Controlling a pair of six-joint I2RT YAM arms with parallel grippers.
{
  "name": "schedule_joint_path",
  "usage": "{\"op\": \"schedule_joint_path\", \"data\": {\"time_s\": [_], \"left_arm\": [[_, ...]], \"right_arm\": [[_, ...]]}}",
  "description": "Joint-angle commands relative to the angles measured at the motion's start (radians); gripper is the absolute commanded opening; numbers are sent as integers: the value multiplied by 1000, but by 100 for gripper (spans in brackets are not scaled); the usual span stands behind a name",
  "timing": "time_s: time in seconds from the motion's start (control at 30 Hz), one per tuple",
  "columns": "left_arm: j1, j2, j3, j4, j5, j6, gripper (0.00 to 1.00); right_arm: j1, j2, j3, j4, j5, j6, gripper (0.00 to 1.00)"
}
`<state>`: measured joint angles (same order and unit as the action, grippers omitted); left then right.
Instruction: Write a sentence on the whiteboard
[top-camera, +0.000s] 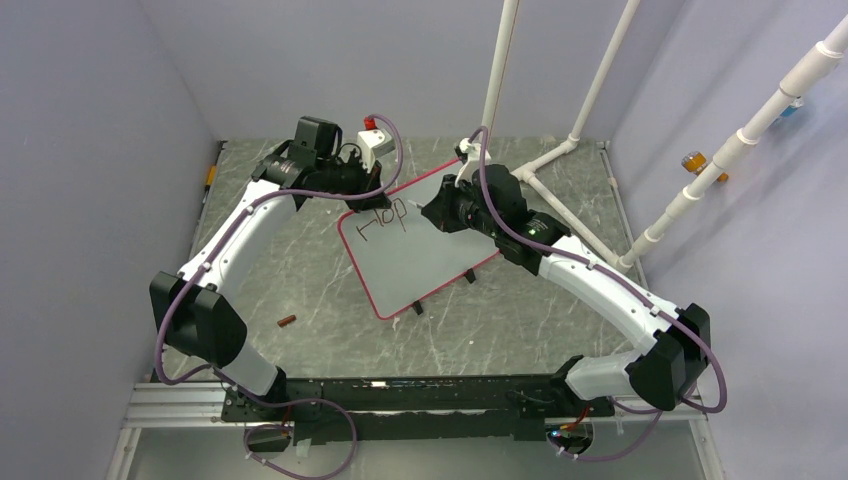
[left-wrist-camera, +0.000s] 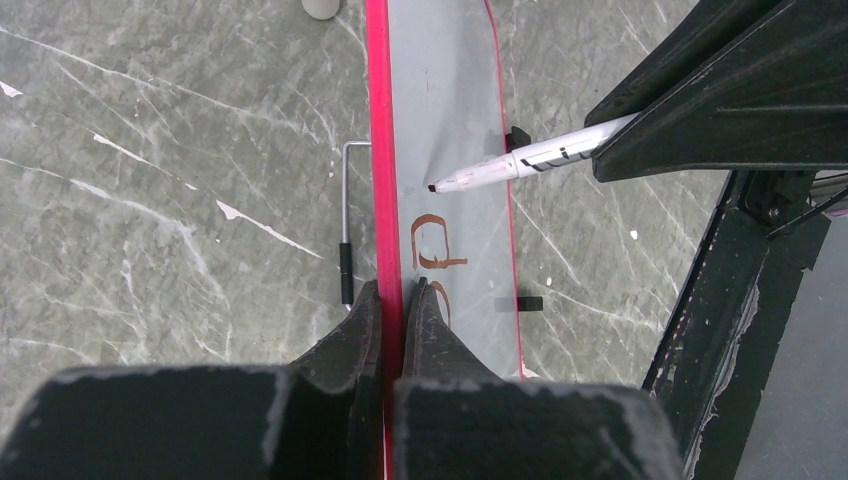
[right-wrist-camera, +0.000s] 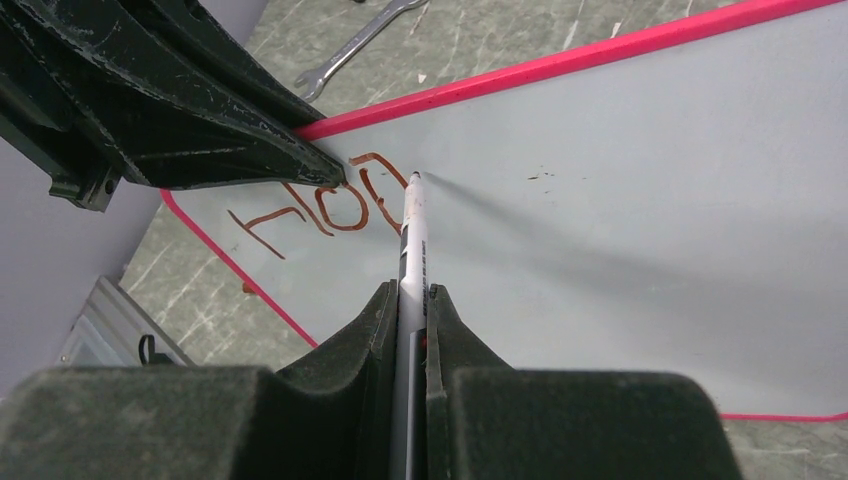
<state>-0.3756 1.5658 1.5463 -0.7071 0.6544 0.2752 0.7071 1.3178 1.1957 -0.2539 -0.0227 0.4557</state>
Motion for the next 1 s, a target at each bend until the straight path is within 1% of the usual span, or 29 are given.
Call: {"op": "schedule_joint_path", "data": {"time_s": [0.0,0.6,0.97], "left_arm": [[-12,-16,-9,-21,-63,113,0],[-19,-25,-11,-23,-68,115,0],[-22,-23,-11,-23,-68,115,0]], "right_arm": [[-5,-31,3,26,21,-8,0],[-34,-7,-18,16,21,-9,0],[-73,4,20,5,39,-29,0]]}}
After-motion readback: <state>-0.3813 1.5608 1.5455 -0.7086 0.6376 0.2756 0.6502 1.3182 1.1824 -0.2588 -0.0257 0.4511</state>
